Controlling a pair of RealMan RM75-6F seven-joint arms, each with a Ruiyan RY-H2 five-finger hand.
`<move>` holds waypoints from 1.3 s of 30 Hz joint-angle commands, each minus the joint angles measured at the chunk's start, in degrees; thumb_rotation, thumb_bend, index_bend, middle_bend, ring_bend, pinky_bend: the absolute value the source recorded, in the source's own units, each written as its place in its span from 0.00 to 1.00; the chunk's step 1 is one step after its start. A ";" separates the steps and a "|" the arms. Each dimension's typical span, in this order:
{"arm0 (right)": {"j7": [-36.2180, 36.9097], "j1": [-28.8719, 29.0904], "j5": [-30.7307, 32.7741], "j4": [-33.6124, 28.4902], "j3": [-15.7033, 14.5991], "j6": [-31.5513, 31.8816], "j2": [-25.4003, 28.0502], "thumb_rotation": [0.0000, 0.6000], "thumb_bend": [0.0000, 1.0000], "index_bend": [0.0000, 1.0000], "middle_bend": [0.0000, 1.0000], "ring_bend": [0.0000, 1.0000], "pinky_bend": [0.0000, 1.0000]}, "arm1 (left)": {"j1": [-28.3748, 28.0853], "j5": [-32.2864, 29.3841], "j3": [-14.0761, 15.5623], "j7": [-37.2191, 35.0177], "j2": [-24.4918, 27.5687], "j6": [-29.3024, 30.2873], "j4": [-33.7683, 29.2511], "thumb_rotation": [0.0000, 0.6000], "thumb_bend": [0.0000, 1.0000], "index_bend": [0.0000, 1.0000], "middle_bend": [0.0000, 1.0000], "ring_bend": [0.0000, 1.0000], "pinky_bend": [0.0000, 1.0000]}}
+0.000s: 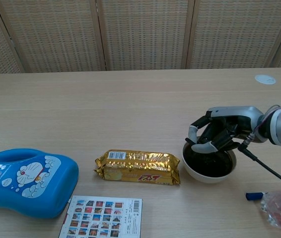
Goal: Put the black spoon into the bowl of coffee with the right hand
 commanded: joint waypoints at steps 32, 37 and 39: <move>-1.90 1.94 1.57 2.03 -3.31 1.75 0.46 1.00 0.73 0.70 0.96 0.97 1.00 | -0.19 -0.08 0.18 -0.02 -0.28 -0.63 0.04 1.00 0.46 0.00 0.00 0.00 0.00; -2.13 2.53 1.22 1.21 -3.54 1.75 0.02 1.00 0.73 0.70 0.96 0.97 1.00 | -0.02 -0.35 0.29 -0.36 -0.38 -0.70 0.40 1.00 0.46 0.00 0.00 0.00 0.00; -2.38 2.99 1.25 1.17 -3.47 1.67 -0.22 1.00 0.73 0.70 0.96 0.97 1.00 | 0.03 -0.39 0.31 -0.57 -0.46 -0.69 0.61 1.00 0.46 0.00 0.00 0.00 0.00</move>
